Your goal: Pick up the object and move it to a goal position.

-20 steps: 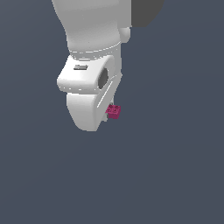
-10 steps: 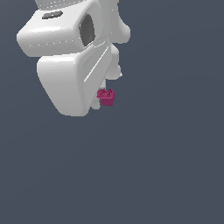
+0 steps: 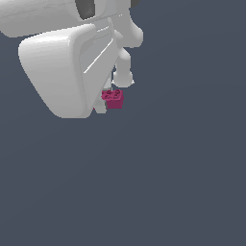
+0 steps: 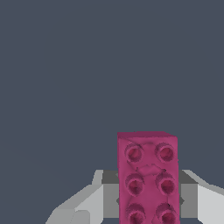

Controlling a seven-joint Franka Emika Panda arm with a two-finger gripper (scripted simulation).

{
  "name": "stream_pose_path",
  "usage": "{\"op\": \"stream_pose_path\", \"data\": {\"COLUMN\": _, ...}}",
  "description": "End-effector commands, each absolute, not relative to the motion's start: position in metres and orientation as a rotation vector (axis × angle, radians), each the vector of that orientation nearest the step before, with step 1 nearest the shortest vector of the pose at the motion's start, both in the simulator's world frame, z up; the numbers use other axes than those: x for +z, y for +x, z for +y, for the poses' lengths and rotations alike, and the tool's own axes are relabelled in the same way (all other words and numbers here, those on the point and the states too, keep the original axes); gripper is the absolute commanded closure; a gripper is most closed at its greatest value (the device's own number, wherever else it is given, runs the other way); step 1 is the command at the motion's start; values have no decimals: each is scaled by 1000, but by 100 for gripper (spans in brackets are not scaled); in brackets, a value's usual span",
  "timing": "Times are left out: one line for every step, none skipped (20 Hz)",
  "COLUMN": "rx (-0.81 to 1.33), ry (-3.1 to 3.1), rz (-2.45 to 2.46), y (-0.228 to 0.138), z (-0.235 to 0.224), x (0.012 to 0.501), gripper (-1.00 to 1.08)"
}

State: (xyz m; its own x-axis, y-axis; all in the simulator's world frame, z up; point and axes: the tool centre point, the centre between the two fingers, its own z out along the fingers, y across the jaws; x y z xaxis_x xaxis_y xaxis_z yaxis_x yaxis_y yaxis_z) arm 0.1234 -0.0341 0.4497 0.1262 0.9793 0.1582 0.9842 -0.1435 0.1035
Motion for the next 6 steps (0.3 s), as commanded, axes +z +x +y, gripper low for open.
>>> {"op": "stream_pose_path", "data": {"rx": -295, "ry": -2332, "rz": -2044, "y": 124, "z": -35, "x": 452, "gripper": 108}}
{"op": "stream_pose_path", "data": {"rx": -295, "ry": -2331, "rz": -2045, "y": 124, "z": -35, "x": 453, "gripper": 108}}
{"op": "stream_pose_path", "data": {"rx": -295, "ry": -2330, "rz": -2046, "y": 124, "z": -35, "x": 453, "gripper": 108}}
{"op": "stream_pose_path", "data": {"rx": -295, "ry": -2330, "rz": -2046, "y": 125, "z": -35, "x": 454, "gripper": 108}}
{"op": "stream_pose_path", "data": {"rx": -295, "ry": -2329, "rz": -2047, "y": 125, "z": -35, "x": 454, "gripper": 108}}
{"op": "stream_pose_path", "data": {"rx": -295, "ry": -2329, "rz": -2047, "y": 125, "z": -35, "x": 454, "gripper": 108}}
